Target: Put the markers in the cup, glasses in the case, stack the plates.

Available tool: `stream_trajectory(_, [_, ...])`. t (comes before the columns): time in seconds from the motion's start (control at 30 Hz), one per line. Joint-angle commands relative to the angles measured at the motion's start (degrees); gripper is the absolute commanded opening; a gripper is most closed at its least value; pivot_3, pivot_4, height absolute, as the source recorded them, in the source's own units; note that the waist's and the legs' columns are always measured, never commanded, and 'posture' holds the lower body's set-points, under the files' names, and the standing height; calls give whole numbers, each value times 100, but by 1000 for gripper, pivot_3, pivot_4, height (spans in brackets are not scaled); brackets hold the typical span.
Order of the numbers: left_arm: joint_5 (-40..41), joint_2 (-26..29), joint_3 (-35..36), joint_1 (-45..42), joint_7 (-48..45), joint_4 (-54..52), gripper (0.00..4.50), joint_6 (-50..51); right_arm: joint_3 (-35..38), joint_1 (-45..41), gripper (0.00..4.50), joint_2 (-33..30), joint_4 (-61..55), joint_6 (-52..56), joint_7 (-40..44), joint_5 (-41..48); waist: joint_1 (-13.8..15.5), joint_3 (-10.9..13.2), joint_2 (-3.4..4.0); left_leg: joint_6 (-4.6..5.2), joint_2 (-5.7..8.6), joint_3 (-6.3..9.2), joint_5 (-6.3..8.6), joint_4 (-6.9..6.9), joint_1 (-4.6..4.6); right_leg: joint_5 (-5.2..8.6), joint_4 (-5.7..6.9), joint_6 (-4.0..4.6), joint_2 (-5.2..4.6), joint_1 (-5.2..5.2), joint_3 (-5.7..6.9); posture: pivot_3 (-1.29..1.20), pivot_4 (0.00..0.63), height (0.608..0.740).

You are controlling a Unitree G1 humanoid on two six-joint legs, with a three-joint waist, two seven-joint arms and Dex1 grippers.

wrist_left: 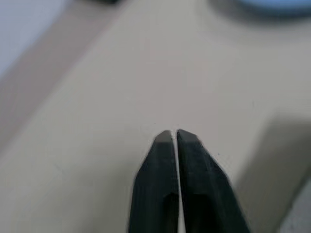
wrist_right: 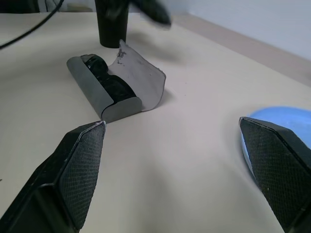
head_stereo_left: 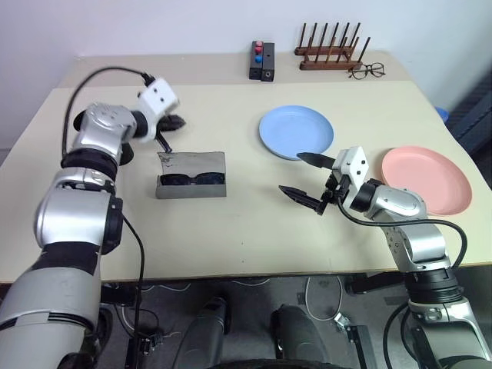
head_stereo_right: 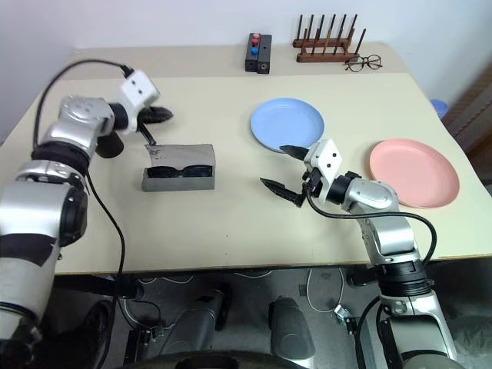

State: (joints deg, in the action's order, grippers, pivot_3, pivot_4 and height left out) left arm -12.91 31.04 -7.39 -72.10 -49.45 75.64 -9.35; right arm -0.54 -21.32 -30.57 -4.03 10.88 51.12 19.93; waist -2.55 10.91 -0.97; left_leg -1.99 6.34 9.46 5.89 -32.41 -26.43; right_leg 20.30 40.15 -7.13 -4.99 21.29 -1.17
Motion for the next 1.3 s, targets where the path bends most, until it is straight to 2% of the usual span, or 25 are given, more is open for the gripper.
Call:
stream_trajectory(0.03, [-100, -41, -56, 34, 4, -66, 50, -70, 60, -29, 4500, 4, -179, -78, 0, 33, 0, 0, 0, 0, 0, 0, 0, -1, -1, 0, 0, 0, 0, 1, 0, 0, 150, 738])
stream_trajectory(0.17, [-87, -78, -81, 93, -463, -71, 50, 65, 68, 17, 4500, -12, -241, -54, -25, 35, -4, 0, 0, 0, 0, 0, 0, -2, -1, 0, 0, 0, 0, 0, 1, 0, 150, 738])
stream_trajectory(0.37, [12, 92, -87, 19, -1839, -205, 50, 165, 75, 54, 4500, -13, -244, -72, -56, 13, -19, 0, 0, 0, 0, -1, 0, 0, 1, 0, 0, 0, 0, 0, 0, 0, 150, 738])
stream_trajectory(0.53, [-27, 190, -176, 152, -2467, -399, 50, 163, 68, 21, 4500, 9, -164, -121, -56, -10, -13, 0, 0, 0, -1, -1, 0, 1, 1, 0, 0, 0, 1, 0, 0, 0, 150, 738])
stream_trajectory(0.77, [162, 296, -137, 346, -3020, -778, 50, 341, 60, 26, 4500, 44, -143, -150, -48, -30, -12, 0, 0, 0, -1, 0, 0, 1, 1, 0, 0, 0, 0, 0, 0, 0, 150, 738])
stream_trajectory(0.97, [674, 338, 37, 635, -3748, -1493, 50, 683, 71, -26, 4500, 26, -44, -183, -41, -59, -11, 0, 0, 0, -1, 1, 0, 1, 1, 0, 0, 1, 0, 0, -1, 0, 150, 738])
stream_trajectory(1.07, [1082, 233, 374, 556, -3573, -1710, 50, 1101, 132, -103, 4500, 30, 62, -217, -116, -88, -5, 0, 0, 0, -1, 2, 0, 0, 1, 0, 0, 1, 0, 0, -1, 0, 150, 738])
stream_trajectory(1.17, [1774, 67, 1014, 279, -3269, -1734, 852, 1529, 307, -247, 4500, 27, 254, -237, -335, -105, -1, 0, 0, 0, -1, 5, 0, -4, 0, 0, 0, 1, 0, -1, 1, 0, 150, 738])
stream_trajectory(1.3, [2355, -99, 1407, 371, -3260, -2158, 2840, 1820, 511, -442, 4500, -203, 621, -242, -678, -358, -12, -1, 1, 0, -1, 6, 1, -11, -2, 0, 0, 1, 0, -3, 3, 0, 150, 738])
